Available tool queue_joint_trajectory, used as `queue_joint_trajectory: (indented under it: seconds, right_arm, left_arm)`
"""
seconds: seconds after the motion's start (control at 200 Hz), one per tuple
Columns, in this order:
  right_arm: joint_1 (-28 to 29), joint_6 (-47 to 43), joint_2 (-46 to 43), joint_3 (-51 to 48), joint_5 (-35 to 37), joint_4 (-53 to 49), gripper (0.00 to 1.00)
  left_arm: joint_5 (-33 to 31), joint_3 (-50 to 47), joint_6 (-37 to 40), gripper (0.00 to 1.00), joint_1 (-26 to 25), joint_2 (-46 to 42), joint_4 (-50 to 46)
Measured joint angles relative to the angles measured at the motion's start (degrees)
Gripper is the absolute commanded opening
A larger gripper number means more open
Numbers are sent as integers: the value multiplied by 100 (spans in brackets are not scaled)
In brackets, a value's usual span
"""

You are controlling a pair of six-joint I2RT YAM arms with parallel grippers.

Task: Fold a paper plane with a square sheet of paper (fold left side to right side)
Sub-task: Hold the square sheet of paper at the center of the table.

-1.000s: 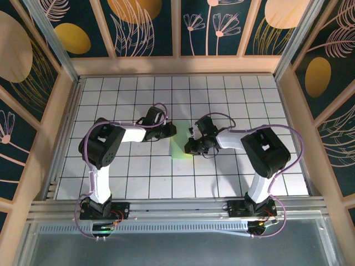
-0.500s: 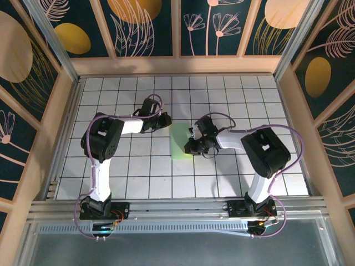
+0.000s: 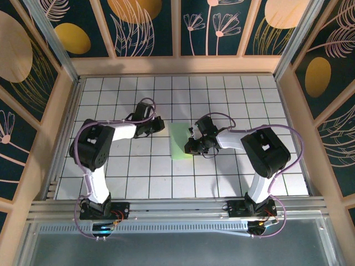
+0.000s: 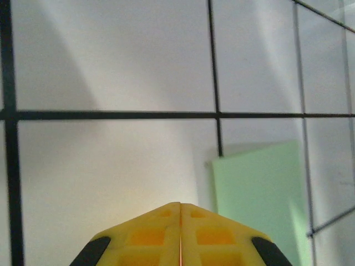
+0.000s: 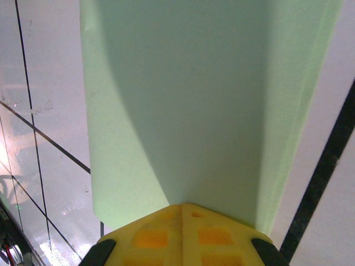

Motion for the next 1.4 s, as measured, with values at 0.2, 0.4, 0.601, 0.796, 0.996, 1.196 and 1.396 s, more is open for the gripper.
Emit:
queue_joint_trajectory:
  seconds: [0.2, 0.4, 0.601, 0.796, 0.996, 1.196, 1.396]
  right_arm:
    - [0, 2, 0, 0, -2, 11, 0]
    - [0, 17, 0, 0, 0, 13, 0]
    - [2, 20, 0, -2, 0, 13, 0]
    - [7, 28, 0, -2, 0, 15, 0]
    - [7, 44, -9, 9, -9, 11, 0]
    - [-13, 92, -9, 186, 46, -197, 17]
    - [-247, 188, -391, 236, 15, -308, 39]
  left_arm:
    - [166, -610, -179, 9, -411, -909, 31]
    - [549, -946, -514, 8, -879, -944, 142]
    - [737, -933, -592, 8, -885, -529, 229]
    - [702, -855, -588, 7, -885, -348, 225]
    - [601, -831, -586, 6, -885, -205, 229]
    - [562, -831, -579, 4, -885, -205, 227]
    - [535, -831, -579, 4, -901, -205, 227]
